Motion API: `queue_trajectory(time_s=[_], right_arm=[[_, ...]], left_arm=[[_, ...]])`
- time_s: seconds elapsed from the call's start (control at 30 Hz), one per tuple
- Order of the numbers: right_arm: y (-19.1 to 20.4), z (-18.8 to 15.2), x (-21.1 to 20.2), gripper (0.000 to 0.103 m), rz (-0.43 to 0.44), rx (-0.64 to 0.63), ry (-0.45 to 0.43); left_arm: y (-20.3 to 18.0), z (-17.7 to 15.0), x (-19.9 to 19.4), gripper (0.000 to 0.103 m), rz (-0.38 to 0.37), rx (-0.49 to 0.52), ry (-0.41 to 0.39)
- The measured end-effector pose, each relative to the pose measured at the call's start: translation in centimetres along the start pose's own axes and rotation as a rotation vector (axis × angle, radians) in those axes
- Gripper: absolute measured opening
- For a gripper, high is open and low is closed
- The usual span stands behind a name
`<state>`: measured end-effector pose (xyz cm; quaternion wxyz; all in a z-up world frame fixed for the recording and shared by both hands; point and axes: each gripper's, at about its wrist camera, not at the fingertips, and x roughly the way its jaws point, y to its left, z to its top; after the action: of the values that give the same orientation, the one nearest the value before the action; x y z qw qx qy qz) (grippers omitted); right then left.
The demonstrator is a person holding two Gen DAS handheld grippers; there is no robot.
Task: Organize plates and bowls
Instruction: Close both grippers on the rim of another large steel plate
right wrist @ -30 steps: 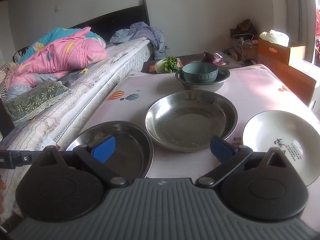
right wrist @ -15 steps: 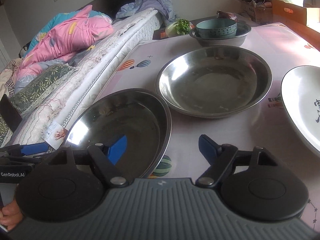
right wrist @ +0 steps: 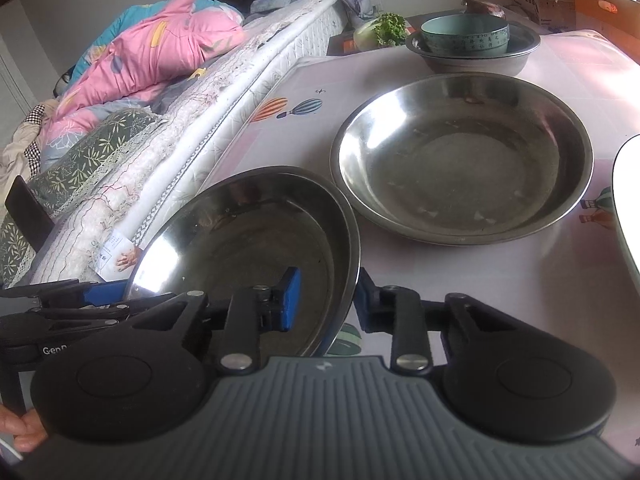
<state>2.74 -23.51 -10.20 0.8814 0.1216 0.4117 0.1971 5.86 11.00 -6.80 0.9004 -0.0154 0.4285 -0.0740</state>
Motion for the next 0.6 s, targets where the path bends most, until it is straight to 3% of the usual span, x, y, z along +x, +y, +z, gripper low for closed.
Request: queue_trajectory(time_s=[0.6], right_arm=[[-1.0,-4.3,-5.3,0.026,-0.008,-0.021,0.056]], left_arm=[[-2.9,-3.6,-4.4,0.06,-0.14,0.058,0.092]])
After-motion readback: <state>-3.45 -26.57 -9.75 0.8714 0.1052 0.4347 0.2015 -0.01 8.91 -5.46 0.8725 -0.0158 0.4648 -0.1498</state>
